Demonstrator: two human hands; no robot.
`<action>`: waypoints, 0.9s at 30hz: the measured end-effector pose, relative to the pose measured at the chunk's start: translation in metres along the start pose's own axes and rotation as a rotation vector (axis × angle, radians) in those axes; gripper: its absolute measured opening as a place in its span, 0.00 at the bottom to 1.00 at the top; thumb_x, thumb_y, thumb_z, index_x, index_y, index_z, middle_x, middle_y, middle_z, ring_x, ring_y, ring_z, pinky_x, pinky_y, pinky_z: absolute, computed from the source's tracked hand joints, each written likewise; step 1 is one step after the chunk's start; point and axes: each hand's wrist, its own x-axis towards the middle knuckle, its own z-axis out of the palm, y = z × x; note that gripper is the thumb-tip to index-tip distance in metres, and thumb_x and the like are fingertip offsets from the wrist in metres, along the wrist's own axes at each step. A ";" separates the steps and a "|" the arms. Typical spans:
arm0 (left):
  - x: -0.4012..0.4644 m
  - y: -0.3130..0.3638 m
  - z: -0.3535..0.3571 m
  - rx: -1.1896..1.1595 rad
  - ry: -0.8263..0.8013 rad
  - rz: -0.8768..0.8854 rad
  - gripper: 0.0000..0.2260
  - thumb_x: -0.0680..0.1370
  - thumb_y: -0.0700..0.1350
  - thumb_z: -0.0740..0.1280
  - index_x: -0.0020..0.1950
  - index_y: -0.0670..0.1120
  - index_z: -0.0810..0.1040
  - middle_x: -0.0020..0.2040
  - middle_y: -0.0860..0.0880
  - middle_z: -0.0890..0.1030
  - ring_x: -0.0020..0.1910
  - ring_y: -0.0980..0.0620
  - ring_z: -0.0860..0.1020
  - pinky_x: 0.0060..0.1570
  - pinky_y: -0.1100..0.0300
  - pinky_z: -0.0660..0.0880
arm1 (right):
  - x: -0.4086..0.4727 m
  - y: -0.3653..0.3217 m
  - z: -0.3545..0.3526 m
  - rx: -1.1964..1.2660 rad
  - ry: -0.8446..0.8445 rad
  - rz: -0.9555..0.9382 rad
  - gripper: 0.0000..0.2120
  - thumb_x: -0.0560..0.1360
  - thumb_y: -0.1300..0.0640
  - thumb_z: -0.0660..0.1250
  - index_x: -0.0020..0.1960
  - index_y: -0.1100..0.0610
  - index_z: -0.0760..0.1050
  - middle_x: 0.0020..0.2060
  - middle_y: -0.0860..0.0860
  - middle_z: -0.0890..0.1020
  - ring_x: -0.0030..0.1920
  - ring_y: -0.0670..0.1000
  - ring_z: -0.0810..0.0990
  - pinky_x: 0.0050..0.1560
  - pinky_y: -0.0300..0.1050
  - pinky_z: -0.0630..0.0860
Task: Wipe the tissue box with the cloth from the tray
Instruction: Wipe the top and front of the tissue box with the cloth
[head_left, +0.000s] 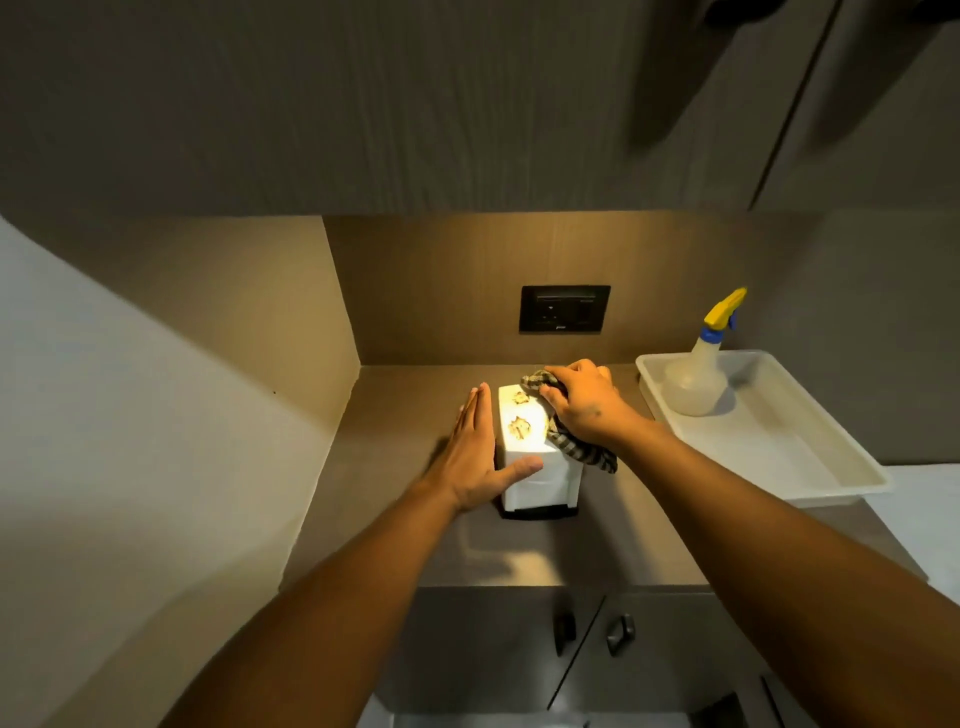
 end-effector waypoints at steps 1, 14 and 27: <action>0.002 -0.003 0.003 -0.044 -0.016 0.022 0.62 0.69 0.76 0.69 0.85 0.47 0.35 0.87 0.45 0.43 0.85 0.47 0.45 0.82 0.43 0.50 | 0.002 0.002 0.003 0.022 0.010 0.012 0.18 0.81 0.45 0.56 0.67 0.49 0.72 0.62 0.57 0.70 0.64 0.59 0.65 0.65 0.57 0.64; 0.019 -0.022 0.029 -0.375 0.097 0.092 0.58 0.60 0.70 0.80 0.82 0.48 0.59 0.74 0.48 0.72 0.71 0.49 0.73 0.70 0.44 0.74 | -0.005 0.004 0.016 0.073 0.023 -0.031 0.24 0.82 0.46 0.55 0.76 0.53 0.62 0.77 0.53 0.62 0.75 0.56 0.58 0.72 0.52 0.55; 0.018 -0.016 0.023 -0.360 0.122 0.130 0.52 0.60 0.65 0.83 0.77 0.48 0.65 0.68 0.50 0.75 0.66 0.51 0.76 0.66 0.48 0.77 | 0.002 -0.010 0.004 0.027 -0.024 0.093 0.23 0.82 0.47 0.55 0.75 0.53 0.64 0.76 0.57 0.61 0.75 0.60 0.56 0.72 0.57 0.55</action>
